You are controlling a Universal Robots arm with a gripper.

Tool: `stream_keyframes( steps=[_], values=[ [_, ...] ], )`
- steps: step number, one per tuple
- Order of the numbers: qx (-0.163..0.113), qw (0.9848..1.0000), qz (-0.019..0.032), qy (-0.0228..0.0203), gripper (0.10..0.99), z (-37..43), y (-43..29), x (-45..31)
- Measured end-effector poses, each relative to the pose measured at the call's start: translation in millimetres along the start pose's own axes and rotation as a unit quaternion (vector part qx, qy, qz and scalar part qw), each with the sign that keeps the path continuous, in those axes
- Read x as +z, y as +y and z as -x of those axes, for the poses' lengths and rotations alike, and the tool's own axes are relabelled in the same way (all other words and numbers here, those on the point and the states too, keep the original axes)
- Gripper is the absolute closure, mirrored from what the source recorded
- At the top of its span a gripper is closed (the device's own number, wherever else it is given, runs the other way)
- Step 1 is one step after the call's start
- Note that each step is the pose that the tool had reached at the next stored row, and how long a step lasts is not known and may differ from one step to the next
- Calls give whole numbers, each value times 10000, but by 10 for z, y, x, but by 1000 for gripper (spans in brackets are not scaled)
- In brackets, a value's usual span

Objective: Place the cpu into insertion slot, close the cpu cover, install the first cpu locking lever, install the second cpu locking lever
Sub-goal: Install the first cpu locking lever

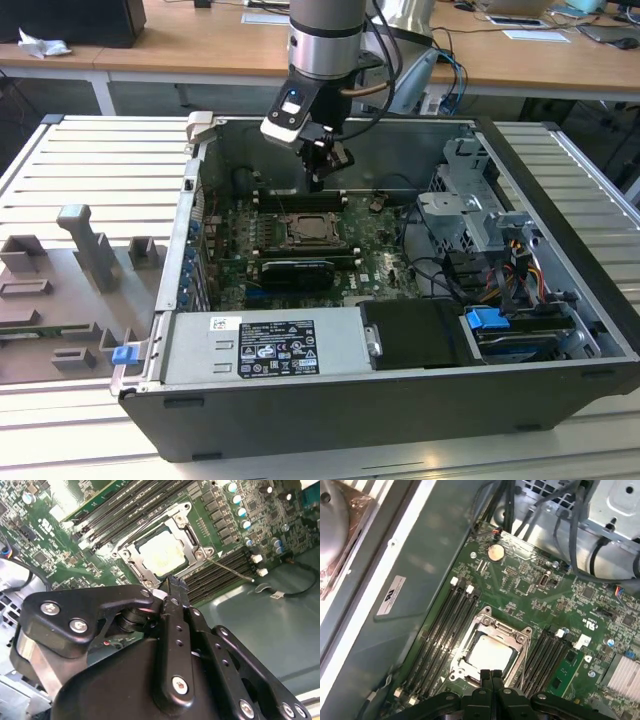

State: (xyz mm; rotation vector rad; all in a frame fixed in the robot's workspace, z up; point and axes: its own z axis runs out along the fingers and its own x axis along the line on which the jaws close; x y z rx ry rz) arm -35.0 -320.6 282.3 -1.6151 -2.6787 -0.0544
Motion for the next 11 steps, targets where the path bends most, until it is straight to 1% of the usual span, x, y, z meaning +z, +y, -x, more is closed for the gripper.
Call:
stream_keyframes(
  steps=[4, 11],
  values=[
    [-315, 9995, -9, 7, 980, 0, 0, 0],
    [-573, 9984, -16, 13, 980, 0, 0, 0]
  ],
)
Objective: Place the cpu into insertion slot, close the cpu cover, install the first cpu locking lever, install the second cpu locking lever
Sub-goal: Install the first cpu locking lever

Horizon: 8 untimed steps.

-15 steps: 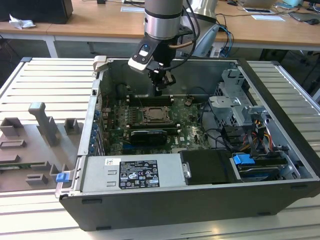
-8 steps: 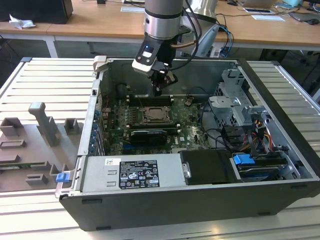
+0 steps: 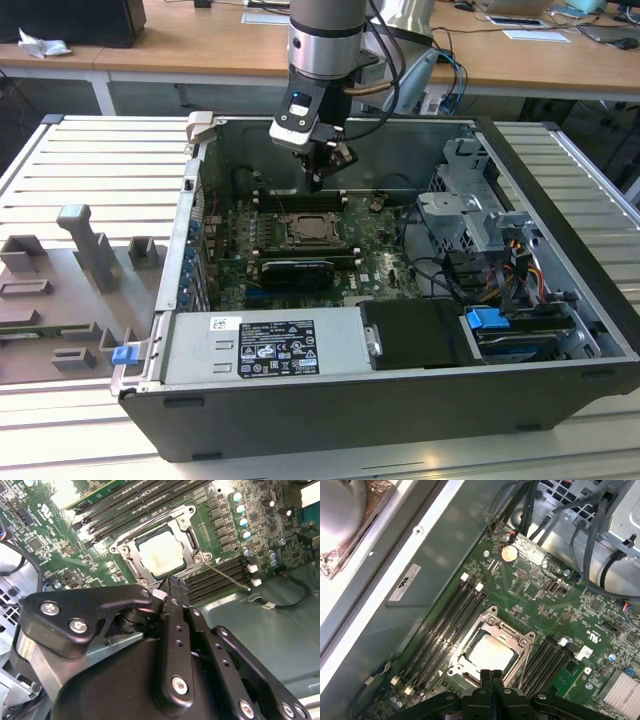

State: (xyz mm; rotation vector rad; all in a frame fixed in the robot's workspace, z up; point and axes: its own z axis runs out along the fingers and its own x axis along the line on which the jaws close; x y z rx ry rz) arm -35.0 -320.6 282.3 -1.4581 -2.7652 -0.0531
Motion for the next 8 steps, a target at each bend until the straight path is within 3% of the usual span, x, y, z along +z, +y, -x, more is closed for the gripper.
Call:
stream_keyframes(
  steps=[8],
  values=[
    [-216, 9998, -7, 5, 980, 0, 0, 0]
  ],
)
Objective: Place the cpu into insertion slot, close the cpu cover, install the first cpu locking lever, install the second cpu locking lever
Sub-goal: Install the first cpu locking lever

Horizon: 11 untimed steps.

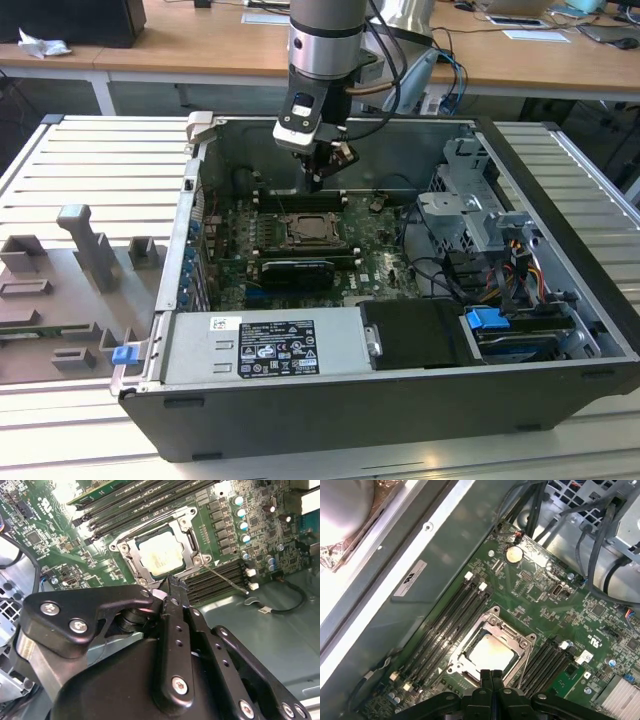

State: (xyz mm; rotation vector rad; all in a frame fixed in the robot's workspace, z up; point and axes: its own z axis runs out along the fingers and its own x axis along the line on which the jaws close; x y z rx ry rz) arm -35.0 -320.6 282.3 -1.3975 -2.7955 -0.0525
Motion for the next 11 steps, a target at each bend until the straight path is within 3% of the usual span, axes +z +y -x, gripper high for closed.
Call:
stream_keyframes(
  steps=[11],
  values=[
    [-357, 9994, -11, 8, 980, 0, 0, 0]
  ],
)
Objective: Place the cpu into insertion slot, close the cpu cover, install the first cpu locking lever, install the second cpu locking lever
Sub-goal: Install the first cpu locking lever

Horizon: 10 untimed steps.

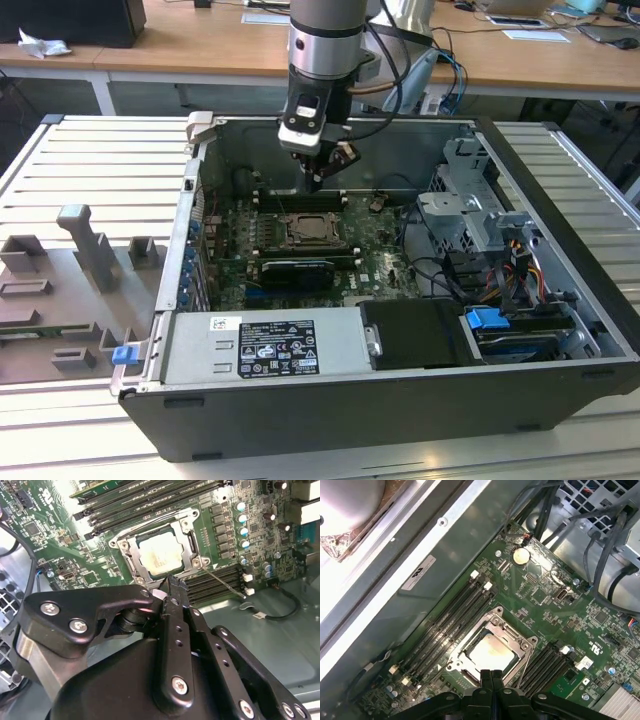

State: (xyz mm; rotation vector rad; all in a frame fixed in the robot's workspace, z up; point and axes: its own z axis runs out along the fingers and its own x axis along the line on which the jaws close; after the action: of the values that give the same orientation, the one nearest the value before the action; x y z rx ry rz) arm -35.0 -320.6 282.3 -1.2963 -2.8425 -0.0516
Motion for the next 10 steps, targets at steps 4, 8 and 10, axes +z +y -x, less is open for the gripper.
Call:
stream_keyframes(
  steps=[4, 8, 10],
  values=[
    [-137, 9999, -4, 3, 980, 0, 0, 0],
    [-320, 9995, -9, 7, 980, 0, 0, 0],
    [-400, 9992, -12, 9, 980, 0, 0, 0]
  ],
)
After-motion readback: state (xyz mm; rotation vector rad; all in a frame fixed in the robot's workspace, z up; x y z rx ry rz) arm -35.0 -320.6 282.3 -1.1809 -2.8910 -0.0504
